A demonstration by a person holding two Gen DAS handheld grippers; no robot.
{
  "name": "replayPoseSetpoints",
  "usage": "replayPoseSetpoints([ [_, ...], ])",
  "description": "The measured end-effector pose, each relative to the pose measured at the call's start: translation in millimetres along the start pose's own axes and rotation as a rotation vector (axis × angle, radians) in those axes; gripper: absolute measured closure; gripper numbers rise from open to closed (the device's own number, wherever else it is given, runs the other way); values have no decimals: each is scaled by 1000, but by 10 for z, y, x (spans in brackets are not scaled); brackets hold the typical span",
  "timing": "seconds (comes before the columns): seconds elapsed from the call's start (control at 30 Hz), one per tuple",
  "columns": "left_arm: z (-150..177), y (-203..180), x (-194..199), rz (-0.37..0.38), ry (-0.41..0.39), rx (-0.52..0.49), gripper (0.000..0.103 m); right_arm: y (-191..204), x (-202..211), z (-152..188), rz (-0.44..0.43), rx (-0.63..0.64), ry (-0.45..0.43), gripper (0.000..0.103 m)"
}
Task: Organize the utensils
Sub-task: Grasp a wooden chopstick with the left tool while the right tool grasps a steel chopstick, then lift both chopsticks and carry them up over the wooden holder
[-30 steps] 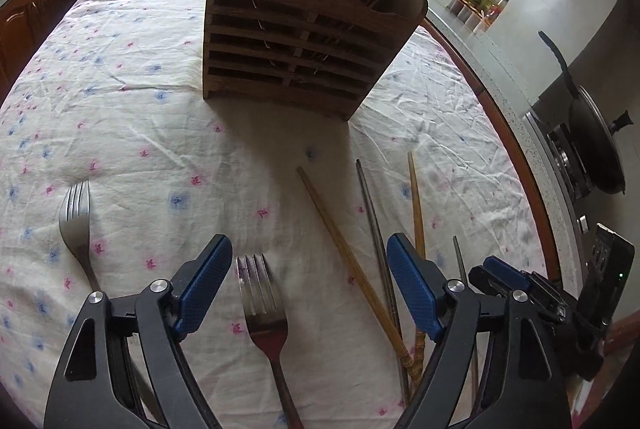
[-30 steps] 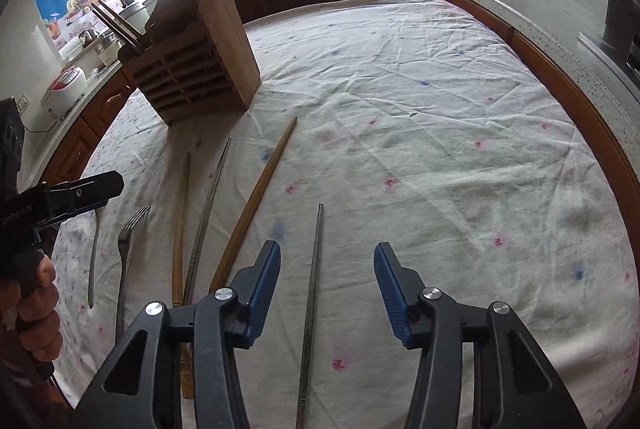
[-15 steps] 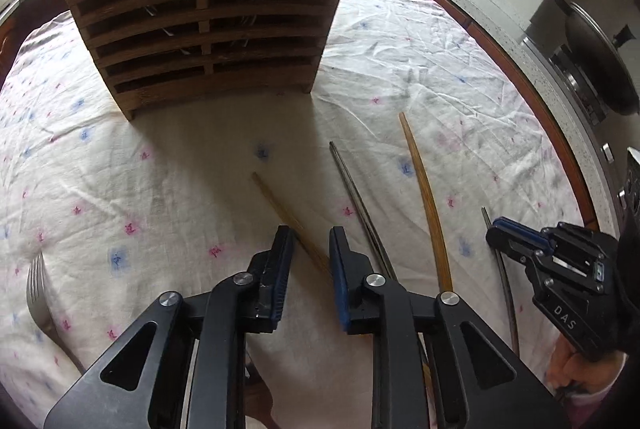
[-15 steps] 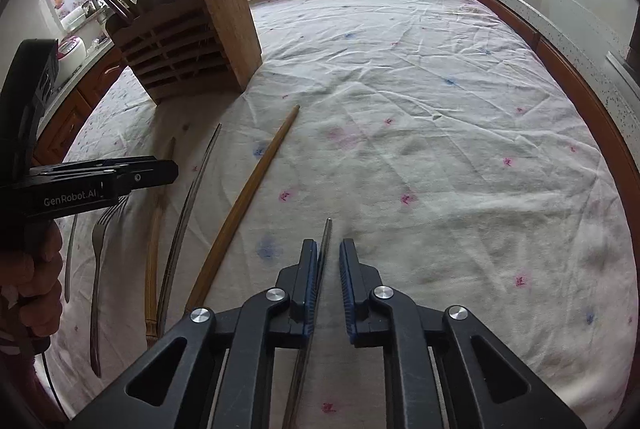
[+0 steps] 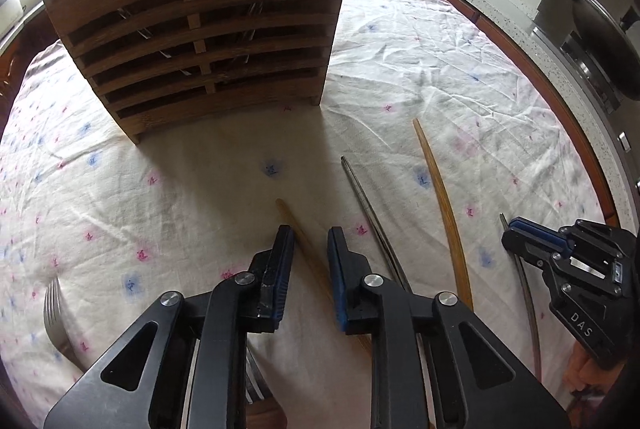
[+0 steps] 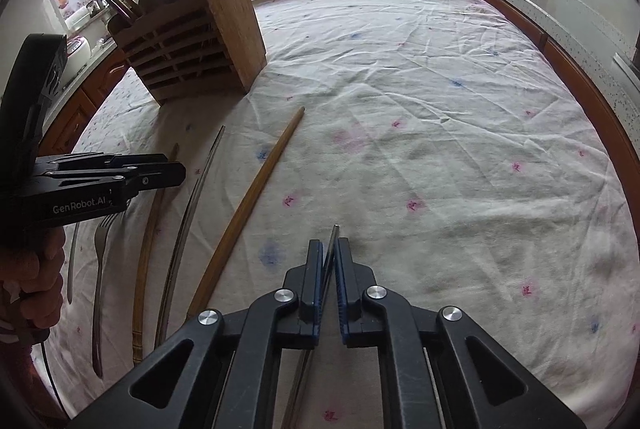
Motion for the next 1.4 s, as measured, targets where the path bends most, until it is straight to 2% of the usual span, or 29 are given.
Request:
replayPoseSetpoints([
  [0.17,-2,12,10,15,-6,18,97,10,-1,1,29,17,-19,97],
  [0.23,19,-8,59,44,-12,34,98,14,14,-1,-23,-33,-14,99],
  [0.33,43,-22,211,68,-37,45,98,37,62,4,-44,-53,-22,99],
  [0.5,19,-49,573,140,-94,83,99,87,238,-45,-56,-55,-62,99],
  [0.67,-29,-17,1079,194,-189,123,99,178,533,-187,-73,-45,-135,99],
  [0.97,-12,144,1820,239,-339,176,99,357,1115,-437,-77,-6,-277,99],
  [1.23,70,234,2127,258,-403,191,99,493,1507,-534,-74,18,-364,99],
  [1.4,82,286,2234,260,-427,200,99,561,1603,-565,-70,32,-390,99],
])
Point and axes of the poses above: each gripper's, at about its wrist camera, not at the fingertips, and x roughly against the way its jaws point, y to its left, z to its underside, the point moved 10 cm from there along -x, roughly the way its jaws point, and after that the axes turned 4 degrees about -y, right-handed, at the moved point
